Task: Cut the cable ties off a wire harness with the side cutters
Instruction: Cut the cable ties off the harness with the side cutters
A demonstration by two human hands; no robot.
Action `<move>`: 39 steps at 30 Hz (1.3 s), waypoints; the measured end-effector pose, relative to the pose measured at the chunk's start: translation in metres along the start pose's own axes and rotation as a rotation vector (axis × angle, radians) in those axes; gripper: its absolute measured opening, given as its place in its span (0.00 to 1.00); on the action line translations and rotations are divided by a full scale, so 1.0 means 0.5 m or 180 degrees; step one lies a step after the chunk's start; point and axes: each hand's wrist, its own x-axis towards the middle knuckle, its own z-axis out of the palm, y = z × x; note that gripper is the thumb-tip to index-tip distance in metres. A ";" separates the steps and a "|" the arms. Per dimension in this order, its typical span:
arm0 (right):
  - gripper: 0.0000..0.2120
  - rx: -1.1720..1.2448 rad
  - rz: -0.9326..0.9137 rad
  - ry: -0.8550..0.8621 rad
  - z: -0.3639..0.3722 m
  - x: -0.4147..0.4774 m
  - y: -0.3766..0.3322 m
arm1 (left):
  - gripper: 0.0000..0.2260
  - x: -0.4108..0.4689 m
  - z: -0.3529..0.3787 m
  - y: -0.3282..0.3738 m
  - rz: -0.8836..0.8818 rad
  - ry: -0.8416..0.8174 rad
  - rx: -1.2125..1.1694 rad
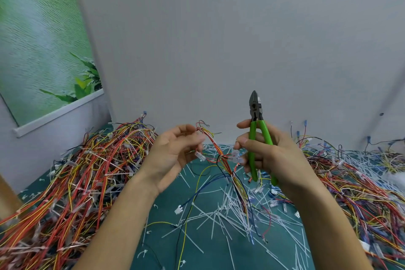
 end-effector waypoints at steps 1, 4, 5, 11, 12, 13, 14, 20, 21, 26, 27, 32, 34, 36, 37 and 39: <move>0.12 0.0025 -0.0015 0.0017 0.000 0.000 0.000 | 0.13 -0.001 0.000 -0.003 0.0090 -0.0004 0.0246; 0.11 0.0148 -0.0026 0.0046 0.000 0.000 -0.003 | 0.15 -0.005 0.000 -0.009 0.0950 -0.0086 0.1805; 0.12 0.0198 -0.0015 0.0051 0.000 0.001 -0.003 | 0.17 -0.006 0.000 -0.012 0.1270 -0.0214 0.2347; 0.14 0.0385 -0.0001 0.0005 0.010 0.000 -0.002 | 0.13 -0.011 0.014 -0.041 0.1494 -0.0649 0.3084; 0.15 0.0406 0.0004 0.0007 0.012 0.001 -0.001 | 0.13 -0.012 0.015 -0.044 0.1475 -0.0642 0.3017; 0.16 0.0433 0.0018 0.0014 0.014 0.001 0.000 | 0.13 -0.013 0.014 -0.045 0.1479 -0.0641 0.2945; 0.16 0.0458 0.0028 0.0022 0.015 0.001 0.001 | 0.12 -0.013 0.014 -0.045 0.1497 -0.0650 0.2886; 0.12 0.0356 -0.0022 0.0073 0.010 0.006 0.011 | 0.08 -0.008 0.022 -0.054 0.1717 -0.0511 0.2722; 0.11 0.0329 -0.0044 0.0099 0.006 0.006 0.012 | 0.08 -0.008 0.022 -0.054 0.1716 -0.0497 0.2643; 0.11 -0.0078 -0.0183 0.0308 0.003 0.007 0.015 | 0.06 -0.007 0.029 -0.051 0.1373 -0.0355 0.1704; 0.11 -0.0204 -0.0245 0.0320 0.007 0.007 0.015 | 0.06 -0.007 0.030 -0.051 0.1297 -0.0380 0.1593; 0.05 -0.0806 -0.0507 0.0200 0.021 0.000 0.015 | 0.09 -0.011 0.029 -0.050 0.1058 -0.0607 0.1420; 0.02 -0.1247 -0.0591 0.0202 0.021 0.002 0.018 | 0.09 -0.013 0.031 -0.051 0.0966 -0.0696 0.1356; 0.04 -0.1461 -0.0647 0.0214 0.023 0.005 0.024 | 0.06 -0.014 0.033 -0.054 0.0863 -0.0752 0.1275; 0.05 -0.1450 -0.0673 0.0241 0.025 0.006 0.025 | 0.05 -0.015 0.033 -0.054 0.0817 -0.0763 0.1224; 0.04 -0.1291 -0.0776 0.0308 0.027 0.005 0.024 | 0.05 -0.015 0.033 -0.054 0.0741 -0.0778 0.1097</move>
